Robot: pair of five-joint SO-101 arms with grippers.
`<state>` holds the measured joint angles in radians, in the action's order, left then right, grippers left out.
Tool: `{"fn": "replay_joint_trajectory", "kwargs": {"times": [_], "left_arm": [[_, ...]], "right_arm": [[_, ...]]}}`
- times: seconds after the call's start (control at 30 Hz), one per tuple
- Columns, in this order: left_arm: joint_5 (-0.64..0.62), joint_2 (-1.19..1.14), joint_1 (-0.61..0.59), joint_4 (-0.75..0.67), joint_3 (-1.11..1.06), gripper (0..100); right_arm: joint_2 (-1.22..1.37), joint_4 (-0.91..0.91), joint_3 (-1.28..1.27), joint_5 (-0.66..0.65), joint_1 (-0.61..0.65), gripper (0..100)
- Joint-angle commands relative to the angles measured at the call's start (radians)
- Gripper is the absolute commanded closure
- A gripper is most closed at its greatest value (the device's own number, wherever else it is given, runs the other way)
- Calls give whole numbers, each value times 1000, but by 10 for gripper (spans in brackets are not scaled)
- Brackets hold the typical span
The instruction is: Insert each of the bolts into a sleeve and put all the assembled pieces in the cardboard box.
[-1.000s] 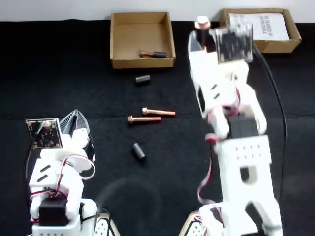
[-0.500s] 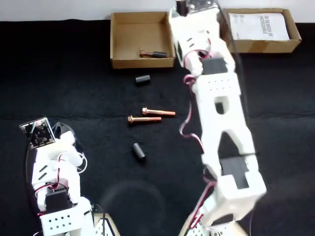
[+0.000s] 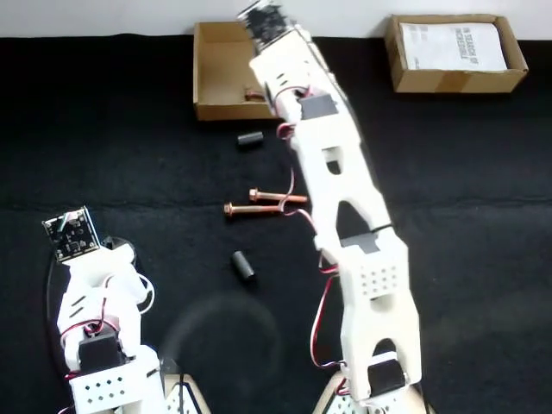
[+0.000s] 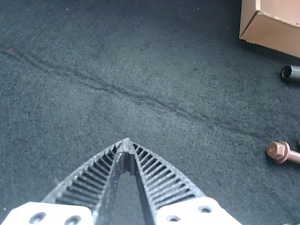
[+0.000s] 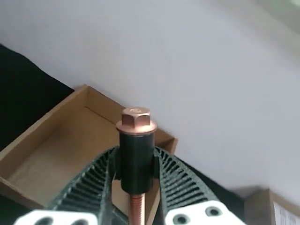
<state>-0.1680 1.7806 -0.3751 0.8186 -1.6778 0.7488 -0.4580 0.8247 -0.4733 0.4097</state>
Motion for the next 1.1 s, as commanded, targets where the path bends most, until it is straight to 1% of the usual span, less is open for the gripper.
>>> {"fn": "replay_joint_trajectory", "kwargs": {"times": [0.0,0.1,0.27,0.4,0.53,0.8,0.97,1.07], "left_arm": [[-3,35,5,2,-16,987],[-3,36,5,2,-16,987],[-3,36,5,2,-16,987],[-2,36,5,3,-16,987],[-2,38,4,5,-16,987],[-2,38,-10,6,-16,987],[-2,38,-12,8,-16,987],[-2,38,-16,8,-16,987]], "right_arm": [[-12,22,134,-123,67,991],[2,21,117,-282,104,991],[56,19,27,-577,122,991],[74,18,-41,-698,120,991],[79,18,-87,-750,119,991],[82,41,-111,-743,104,989],[173,305,-102,-747,70,989],[209,384,-102,-747,70,989]]}}
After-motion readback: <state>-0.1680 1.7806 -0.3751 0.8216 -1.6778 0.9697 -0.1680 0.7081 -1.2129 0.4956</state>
